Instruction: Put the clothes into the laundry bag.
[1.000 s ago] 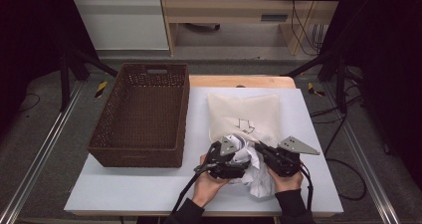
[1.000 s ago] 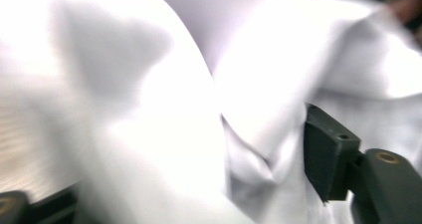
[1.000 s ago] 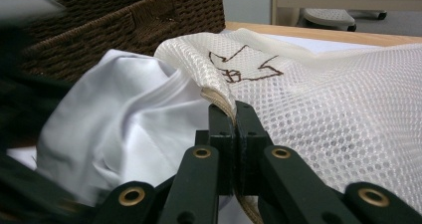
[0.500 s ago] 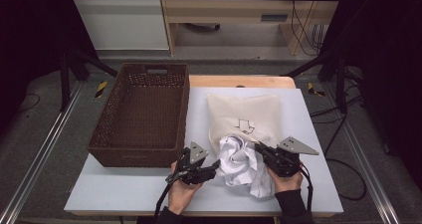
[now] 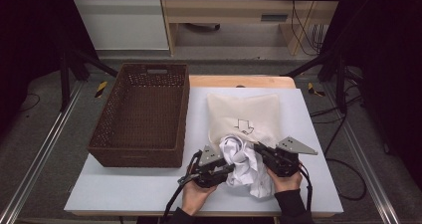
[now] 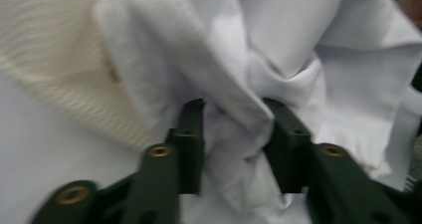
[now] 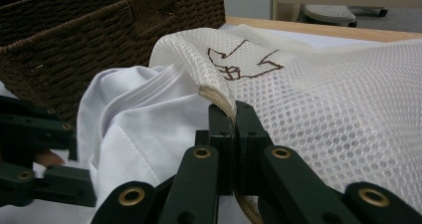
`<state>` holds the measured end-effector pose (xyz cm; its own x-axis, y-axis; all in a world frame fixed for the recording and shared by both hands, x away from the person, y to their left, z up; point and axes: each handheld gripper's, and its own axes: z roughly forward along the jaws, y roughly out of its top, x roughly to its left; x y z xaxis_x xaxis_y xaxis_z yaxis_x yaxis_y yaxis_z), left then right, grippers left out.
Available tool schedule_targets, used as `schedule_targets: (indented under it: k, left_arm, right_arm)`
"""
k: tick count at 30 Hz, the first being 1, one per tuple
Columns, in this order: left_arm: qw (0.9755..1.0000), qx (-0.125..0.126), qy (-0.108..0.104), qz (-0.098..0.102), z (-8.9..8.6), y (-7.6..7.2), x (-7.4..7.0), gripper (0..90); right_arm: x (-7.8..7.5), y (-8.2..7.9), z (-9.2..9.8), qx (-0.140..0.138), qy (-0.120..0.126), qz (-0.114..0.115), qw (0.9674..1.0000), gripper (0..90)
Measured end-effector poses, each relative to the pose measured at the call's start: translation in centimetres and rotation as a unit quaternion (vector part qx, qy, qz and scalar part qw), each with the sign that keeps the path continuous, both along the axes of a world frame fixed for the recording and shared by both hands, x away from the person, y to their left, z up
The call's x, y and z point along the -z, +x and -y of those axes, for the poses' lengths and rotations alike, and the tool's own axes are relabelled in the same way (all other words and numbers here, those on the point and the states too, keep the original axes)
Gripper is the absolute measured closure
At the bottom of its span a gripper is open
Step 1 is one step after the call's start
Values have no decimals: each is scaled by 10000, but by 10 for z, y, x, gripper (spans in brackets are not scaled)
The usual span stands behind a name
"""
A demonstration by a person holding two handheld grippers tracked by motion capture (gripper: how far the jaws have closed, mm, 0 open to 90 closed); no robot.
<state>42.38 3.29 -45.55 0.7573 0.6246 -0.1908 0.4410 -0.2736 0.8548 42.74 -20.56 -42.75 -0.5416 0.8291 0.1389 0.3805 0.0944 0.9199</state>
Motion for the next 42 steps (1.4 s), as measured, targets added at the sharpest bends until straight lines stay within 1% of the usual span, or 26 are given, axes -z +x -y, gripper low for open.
schedule_targets:
  k: [3, 4, 8, 9, 11, 12, 13, 15, 16, 18, 19, 22, 25, 26, 27, 28, 30, 31, 32, 33, 34, 35, 36, 38, 40, 42]
  left_arm:
    - [9999, 100, -46, 58, 15, -1, -6, 823]
    - [9999, 100, -46, 58, 15, -1, -6, 831]
    - [9992, 175, 132, 319, 34, -3, -18, 843]
    - [9988, 206, 219, 397, 43, -1, -20, 845]
    - [9986, 222, 244, 415, 48, 0, -19, 847]
    - [9985, 246, 283, 404, 52, 3, -18, 847]
    - [9980, 217, 412, 427, 61, 7, -12, 847]
    - [9976, 174, 494, 448, 65, 11, -8, 847]
    - [9979, 109, 553, 324, 68, 18, -3, 846]
    - [9978, 63, 586, 294, 70, 22, 0, 846]
    - [9980, -39, 582, 258, 73, 30, 5, 845]
    - [9986, -69, 488, 181, 73, 37, 7, 842]
    - [9992, -84, 354, 174, 69, 38, 10, 833]
    - [9992, -107, 346, 172, 68, 36, 10, 801]
    - [9992, -136, 336, 163, 66, 34, 9, 683]
    - [9992, -149, 359, 115, 63, 31, 8, 683]
    - [9989, -165, 417, 128, 52, 21, 2, 479]
    - [9992, -156, 335, 150, 42, 15, -3, 431]
    - [9995, -126, 179, 230, 24, 6, -12, 402]
    - [9993, -142, 158, 314, 14, 1, -17, 392]
    - [9993, -142, 158, 314, 14, 1, -17, 387]
    - [9982, -302, 240, 453, -5, -5, -22, 391]
    - [9982, -302, 240, 453, -5, -5, -22, 393]
    - [9964, -518, 412, 524, -20, -4, -21, 423]
    - [9964, -623, 465, 334, -28, 3, -13, 435]
    - [9944, -739, 722, 234, -25, 13, 2, 476]
  right_arm:
    - [-1, -1, 0, -10, 30, 9, 10000, 882]
    - [-2, -1, 0, -18, 57, 21, 10000, 882]
    - [-6, -3, -1, -11, 81, 59, 9999, 883]
    - [-7, -4, -1, 8, 79, 108, 9999, 884]
    - [-10, -5, 2, 20, 125, 120, 9998, 884]
    - [-10, -5, 2, 20, 125, 120, 9998, 884]
    - [-11, -6, 4, 1, 165, 152, 9997, 885]
    - [-11, -7, 5, -12, 174, 158, 9997, 885]
    - [-12, -7, 4, -63, 173, 174, 9997, 885]
    - [-12, -8, 3, -104, 166, 184, 9996, 885]
    - [-13, -9, -1, -166, 142, 198, 9996, 885]
    - [-12, -9, -4, -145, 77, 206, 9997, 884]
    - [-9, -9, -3, -112, 115, 163, 9997, 884]
    - [-9, -8, -2, -87, 121, 156, 9998, 884]
    - [-8, -8, -2, -77, 114, 158, 9998, 883]
    - [-8, -8, -2, -77, 114, 158, 9998, 883]
    - [-7, -8, -2, -74, 100, 183, 9998, 883]
    - [-7, -8, -2, -69, 93, 185, 9998, 883]
    - [-7, -8, -2, -68, 89, 189, 9998, 883]
    - [-7, -8, -1, -74, 76, 202, 9997, 883]
    - [-7, -8, -1, -74, 76, 202, 9997, 883]
    - [-7, -8, -2, -60, 78, 194, 9998, 882]
    - [-7, -8, -2, -60, 78, 194, 9998, 882]
    - [-7, -8, -2, -54, 73, 200, 9998, 882]
    - [-7, -8, -2, -56, 68, 204, 9998, 882]
    - [-7, -8, -3, -50, 62, 214, 9997, 882]
